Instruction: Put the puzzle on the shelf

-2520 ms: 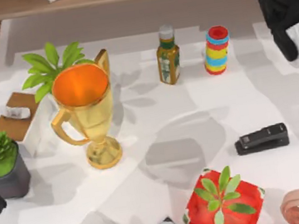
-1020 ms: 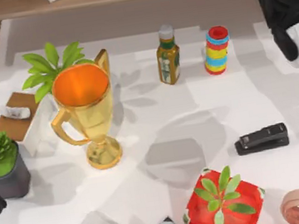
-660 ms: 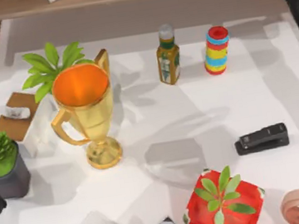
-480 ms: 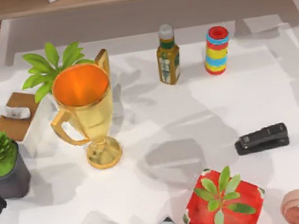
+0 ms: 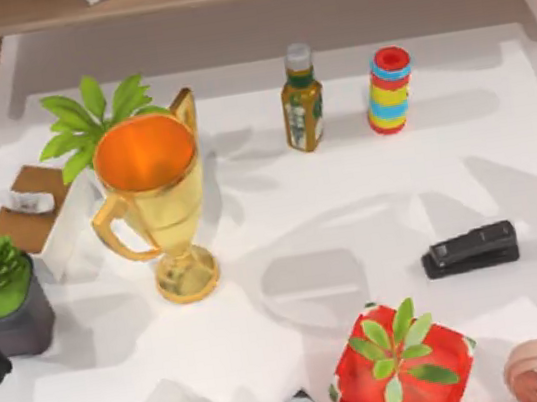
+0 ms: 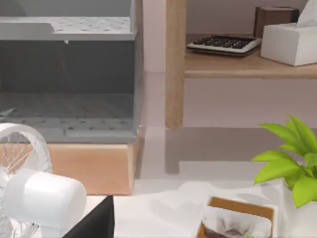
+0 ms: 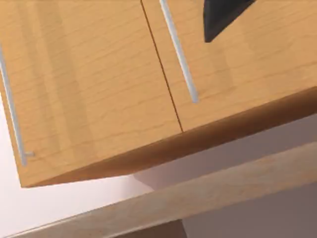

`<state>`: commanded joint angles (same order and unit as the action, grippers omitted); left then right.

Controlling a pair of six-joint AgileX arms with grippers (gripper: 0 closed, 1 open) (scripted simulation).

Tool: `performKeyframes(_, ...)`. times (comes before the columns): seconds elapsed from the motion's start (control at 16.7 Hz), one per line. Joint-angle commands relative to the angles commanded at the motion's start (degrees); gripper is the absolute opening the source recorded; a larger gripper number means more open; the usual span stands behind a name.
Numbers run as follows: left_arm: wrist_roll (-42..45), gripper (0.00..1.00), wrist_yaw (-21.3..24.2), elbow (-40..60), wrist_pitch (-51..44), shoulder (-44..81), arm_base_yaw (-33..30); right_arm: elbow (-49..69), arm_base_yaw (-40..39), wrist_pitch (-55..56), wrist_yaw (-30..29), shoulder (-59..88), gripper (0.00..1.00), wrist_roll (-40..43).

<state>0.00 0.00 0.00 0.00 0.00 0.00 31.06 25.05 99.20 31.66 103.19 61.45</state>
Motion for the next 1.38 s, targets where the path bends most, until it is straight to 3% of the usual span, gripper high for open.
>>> performKeyframes(0.24,0.00,1.00,0.00,0.00,0.00,0.00,0.00,-5.85,12.32,-1.79,7.21,4.99,1.00,17.46)
performKeyframes(0.48,0.00,1.00,0.00,0.00,0.00,0.00,0.00,-6.48,17.23,-6.14,9.24,12.53,1.00,26.53)
performKeyframes(1.38,0.00,1.00,0.00,0.00,0.00,0.00,0.00,-1.67,14.42,-9.88,5.89,14.88,1.00,27.52)
